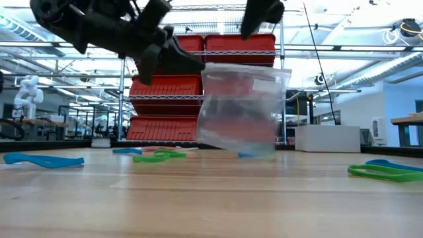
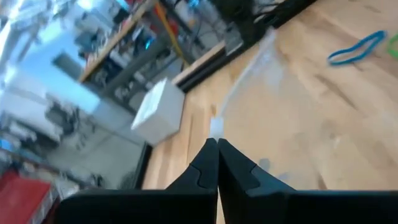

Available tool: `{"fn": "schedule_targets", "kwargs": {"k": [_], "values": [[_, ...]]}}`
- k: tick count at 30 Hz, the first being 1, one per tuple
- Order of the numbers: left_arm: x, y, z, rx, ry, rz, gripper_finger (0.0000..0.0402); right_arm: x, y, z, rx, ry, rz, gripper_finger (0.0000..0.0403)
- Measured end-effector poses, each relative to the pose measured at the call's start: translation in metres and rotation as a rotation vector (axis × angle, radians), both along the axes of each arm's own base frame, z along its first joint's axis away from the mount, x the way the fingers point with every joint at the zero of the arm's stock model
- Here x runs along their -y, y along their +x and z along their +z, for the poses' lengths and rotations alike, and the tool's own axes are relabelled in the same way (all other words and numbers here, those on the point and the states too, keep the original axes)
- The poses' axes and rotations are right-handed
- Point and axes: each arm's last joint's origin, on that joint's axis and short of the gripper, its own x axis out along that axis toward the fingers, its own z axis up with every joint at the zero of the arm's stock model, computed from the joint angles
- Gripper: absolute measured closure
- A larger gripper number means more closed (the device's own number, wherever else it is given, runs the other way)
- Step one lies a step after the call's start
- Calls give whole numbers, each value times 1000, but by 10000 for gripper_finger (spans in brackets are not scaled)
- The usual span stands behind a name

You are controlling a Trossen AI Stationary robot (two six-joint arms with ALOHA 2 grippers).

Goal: Sort rubber bands
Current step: Open the middle zip bag

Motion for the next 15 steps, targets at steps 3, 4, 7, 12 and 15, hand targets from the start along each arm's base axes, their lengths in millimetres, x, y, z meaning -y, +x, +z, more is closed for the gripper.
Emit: {"fn": "schedule_targets", "kwargs": {"k": [3, 4, 7, 12, 15], "values": [[-6, 0, -1, 4, -61, 4, 400, 5, 8, 2, 68, -115, 10, 270], [-7, 0, -1, 8, -81, -6, 400, 7, 12, 2, 91, -136, 14, 263], [-7, 1, -1, 8, -98, -43, 401, 14, 23, -2, 119, -171, 35, 254], [-7, 1, -1, 8, -100, -48, 401, 33, 34, -16, 71, -202, 24, 257], [-7, 1, -1, 9, -100, -48, 401, 40, 38, -23, 51, -208, 11, 259]]}}
